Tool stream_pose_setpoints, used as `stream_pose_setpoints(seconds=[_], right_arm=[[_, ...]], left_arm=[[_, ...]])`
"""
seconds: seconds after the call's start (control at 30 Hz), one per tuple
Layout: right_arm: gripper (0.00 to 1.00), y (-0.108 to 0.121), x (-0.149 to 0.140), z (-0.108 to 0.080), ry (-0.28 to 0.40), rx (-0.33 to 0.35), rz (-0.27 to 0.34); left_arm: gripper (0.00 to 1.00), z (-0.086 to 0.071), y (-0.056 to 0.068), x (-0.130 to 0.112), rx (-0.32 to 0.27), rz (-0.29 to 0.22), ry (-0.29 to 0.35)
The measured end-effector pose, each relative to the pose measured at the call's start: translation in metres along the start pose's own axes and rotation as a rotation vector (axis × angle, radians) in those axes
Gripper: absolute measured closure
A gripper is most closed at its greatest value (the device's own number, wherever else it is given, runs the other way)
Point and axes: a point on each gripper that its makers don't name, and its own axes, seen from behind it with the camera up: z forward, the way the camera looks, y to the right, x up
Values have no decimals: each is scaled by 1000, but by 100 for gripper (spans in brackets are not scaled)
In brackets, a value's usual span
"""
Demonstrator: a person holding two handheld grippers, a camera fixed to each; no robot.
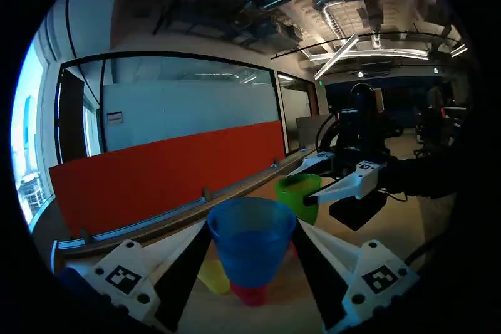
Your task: Pour water
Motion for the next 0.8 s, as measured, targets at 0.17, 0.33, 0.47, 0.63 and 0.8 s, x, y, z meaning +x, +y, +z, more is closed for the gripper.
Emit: stream_pose_setpoints(seconds=[0.17, 0.33, 0.47, 0.63, 0.8], right_arm=[[8, -7, -4, -1, -3, 21, 6], [8, -16, -10, 0, -10, 44, 5], [8, -23, -15, 0, -15, 62, 4], [7, -30, -21, 2, -21, 79, 13], [7, -38, -26, 3, -26, 97, 20]], left_arm=[[14, 1, -1, 1, 6, 19, -2], [14, 2, -3, 3, 13, 51, -2], [13, 2, -3, 7, 19, 89, -1], [13, 3, -3, 14, 34, 145, 2], [13, 4, -3, 19, 43, 190, 1]])
